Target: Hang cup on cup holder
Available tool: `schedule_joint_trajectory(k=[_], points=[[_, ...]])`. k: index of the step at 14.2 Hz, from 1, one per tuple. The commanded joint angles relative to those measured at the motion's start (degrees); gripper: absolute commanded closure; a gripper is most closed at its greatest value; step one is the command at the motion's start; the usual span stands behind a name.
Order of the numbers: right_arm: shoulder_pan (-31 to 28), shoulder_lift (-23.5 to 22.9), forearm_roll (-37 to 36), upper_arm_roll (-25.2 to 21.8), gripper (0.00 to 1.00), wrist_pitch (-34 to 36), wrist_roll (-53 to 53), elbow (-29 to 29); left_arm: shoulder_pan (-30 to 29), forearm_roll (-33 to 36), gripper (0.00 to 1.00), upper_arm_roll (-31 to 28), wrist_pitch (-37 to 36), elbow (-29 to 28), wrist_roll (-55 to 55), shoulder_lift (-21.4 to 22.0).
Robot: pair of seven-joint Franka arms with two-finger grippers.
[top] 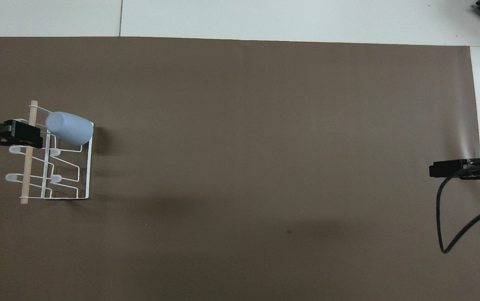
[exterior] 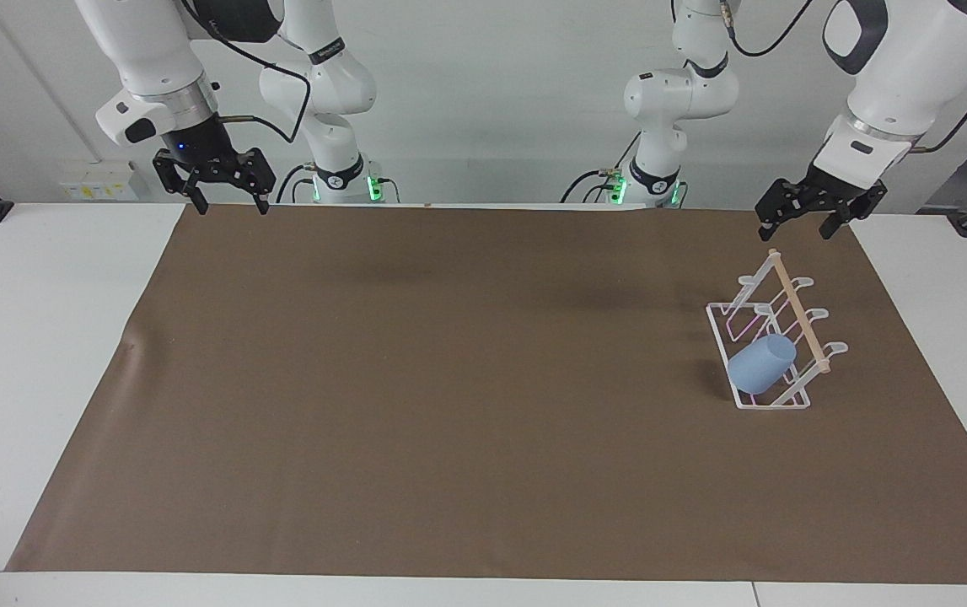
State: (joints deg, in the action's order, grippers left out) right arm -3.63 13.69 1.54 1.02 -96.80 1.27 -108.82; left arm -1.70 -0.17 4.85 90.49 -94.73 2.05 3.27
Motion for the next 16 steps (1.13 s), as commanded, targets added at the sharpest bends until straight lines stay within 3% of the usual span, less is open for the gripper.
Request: schedule_joint_trajectory(k=[1, 16], points=[[-0.50, 0.64, 0.83, 0.13, 0.00, 0.20, 0.75, -0.16, 0.39, -0.80, 0.00, -0.37, -1.01, 0.16, -0.90, 0.78], [-0.50, 0.64, 0.83, 0.13, 0.00, 0.20, 0.75, -0.16, 0.82, -2.64, 0.00, -0.28, -1.27, 0.60, -1.08, 1.83]])
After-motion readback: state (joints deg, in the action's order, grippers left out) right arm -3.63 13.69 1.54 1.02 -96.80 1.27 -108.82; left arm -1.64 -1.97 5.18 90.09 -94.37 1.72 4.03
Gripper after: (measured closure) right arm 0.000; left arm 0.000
